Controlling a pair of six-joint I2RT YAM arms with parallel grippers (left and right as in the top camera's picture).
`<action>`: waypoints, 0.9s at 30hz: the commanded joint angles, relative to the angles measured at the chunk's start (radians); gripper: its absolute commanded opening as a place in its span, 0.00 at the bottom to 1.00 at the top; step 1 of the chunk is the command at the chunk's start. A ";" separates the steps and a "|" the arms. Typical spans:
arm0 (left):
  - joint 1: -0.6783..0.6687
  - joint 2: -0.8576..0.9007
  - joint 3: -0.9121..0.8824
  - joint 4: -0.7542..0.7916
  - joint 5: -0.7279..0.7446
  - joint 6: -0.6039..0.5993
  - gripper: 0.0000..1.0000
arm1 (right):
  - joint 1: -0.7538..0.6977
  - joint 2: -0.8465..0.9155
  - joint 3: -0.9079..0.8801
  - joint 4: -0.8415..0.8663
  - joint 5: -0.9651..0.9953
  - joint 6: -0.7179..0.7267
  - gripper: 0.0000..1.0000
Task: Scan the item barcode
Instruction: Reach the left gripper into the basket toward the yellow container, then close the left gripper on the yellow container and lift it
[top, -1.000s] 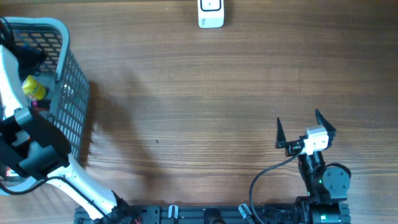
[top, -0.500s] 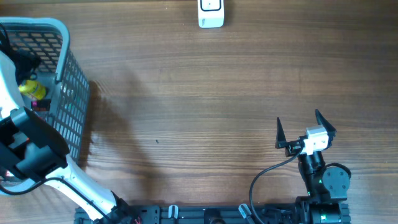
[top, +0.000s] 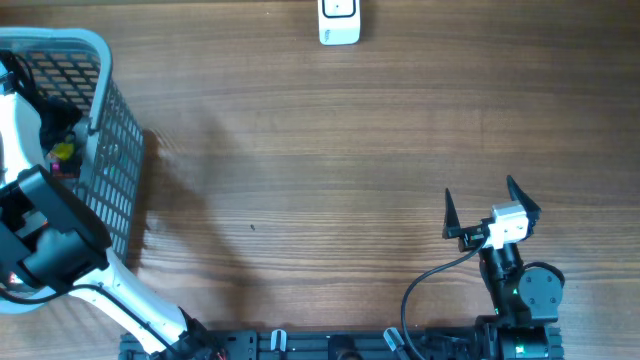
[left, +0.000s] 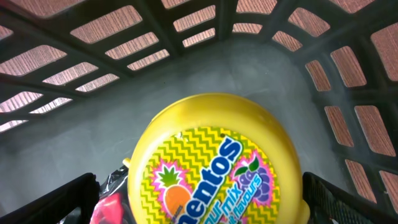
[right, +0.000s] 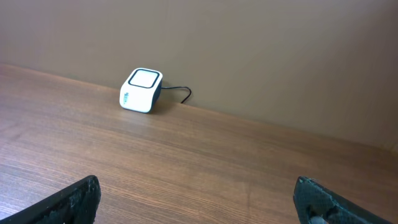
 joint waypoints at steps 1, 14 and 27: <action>0.002 0.006 -0.009 0.017 -0.018 0.004 0.97 | 0.004 -0.001 -0.001 0.003 0.013 0.019 1.00; 0.003 0.006 -0.009 0.046 -0.052 0.005 0.82 | 0.004 -0.001 -0.001 0.003 0.013 0.018 1.00; 0.010 0.006 -0.010 0.089 -0.077 0.004 0.94 | 0.004 -0.001 -0.001 0.003 0.013 0.018 1.00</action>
